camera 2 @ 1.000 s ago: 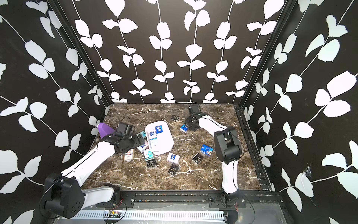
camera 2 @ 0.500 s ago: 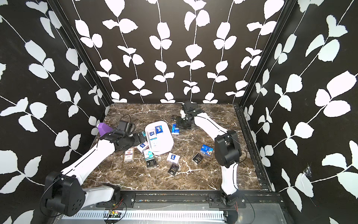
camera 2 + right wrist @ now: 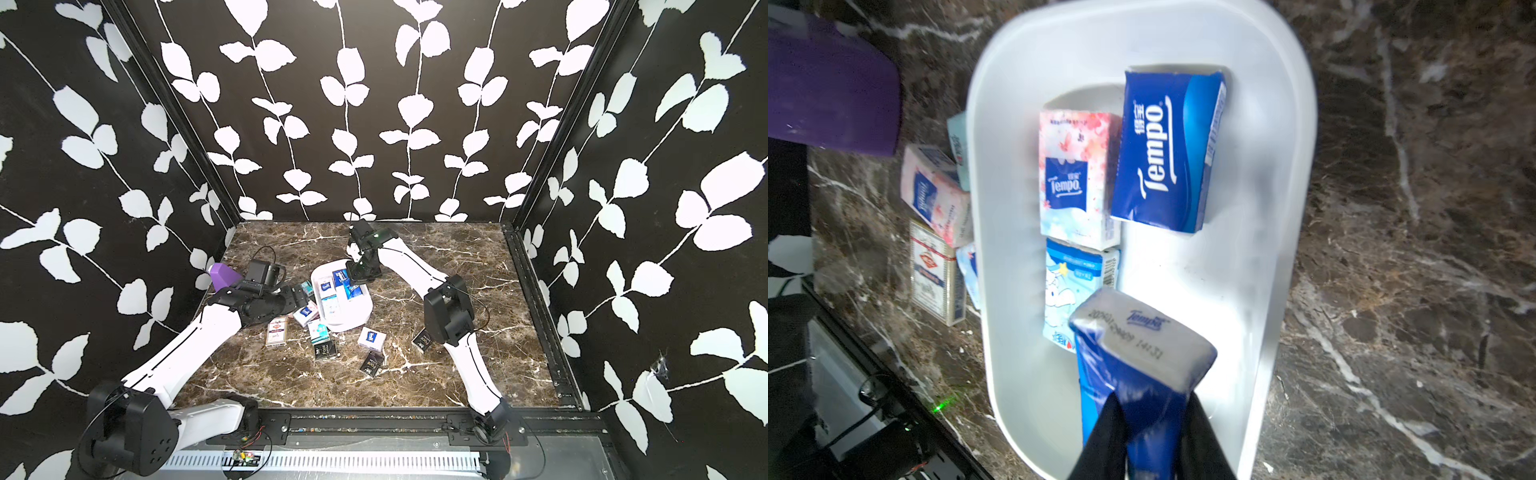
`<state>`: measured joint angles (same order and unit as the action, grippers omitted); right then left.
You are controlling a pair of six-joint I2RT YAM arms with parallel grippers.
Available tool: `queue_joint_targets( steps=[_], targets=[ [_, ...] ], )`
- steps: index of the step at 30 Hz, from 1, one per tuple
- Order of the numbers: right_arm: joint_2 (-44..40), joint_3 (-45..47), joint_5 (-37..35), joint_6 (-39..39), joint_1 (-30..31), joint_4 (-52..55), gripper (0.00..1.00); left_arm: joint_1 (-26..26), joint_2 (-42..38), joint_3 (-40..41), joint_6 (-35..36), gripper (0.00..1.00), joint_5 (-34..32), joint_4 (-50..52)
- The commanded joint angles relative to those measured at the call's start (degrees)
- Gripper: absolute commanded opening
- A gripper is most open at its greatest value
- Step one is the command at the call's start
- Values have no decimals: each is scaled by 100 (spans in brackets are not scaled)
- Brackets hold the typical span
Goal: Put the pocket tissues into the storage box
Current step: Place the pocket tissues in the storage box.
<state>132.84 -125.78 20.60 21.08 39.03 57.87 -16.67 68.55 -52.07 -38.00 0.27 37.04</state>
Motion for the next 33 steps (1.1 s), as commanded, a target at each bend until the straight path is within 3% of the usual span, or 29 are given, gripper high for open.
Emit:
queue_joint_targets(
  steps=[1,22,33],
  targets=[
    [112,-360,-162,-166,77,324,22,31,-183,61,-6,99,-123,234],
    [1102,-895,-118,474,238,-323,23,58,-350,-14,116,99,-185,543],
    [774,-756,-9,575,236,-662,50,58,-425,40,79,99,-145,532]
  ],
)
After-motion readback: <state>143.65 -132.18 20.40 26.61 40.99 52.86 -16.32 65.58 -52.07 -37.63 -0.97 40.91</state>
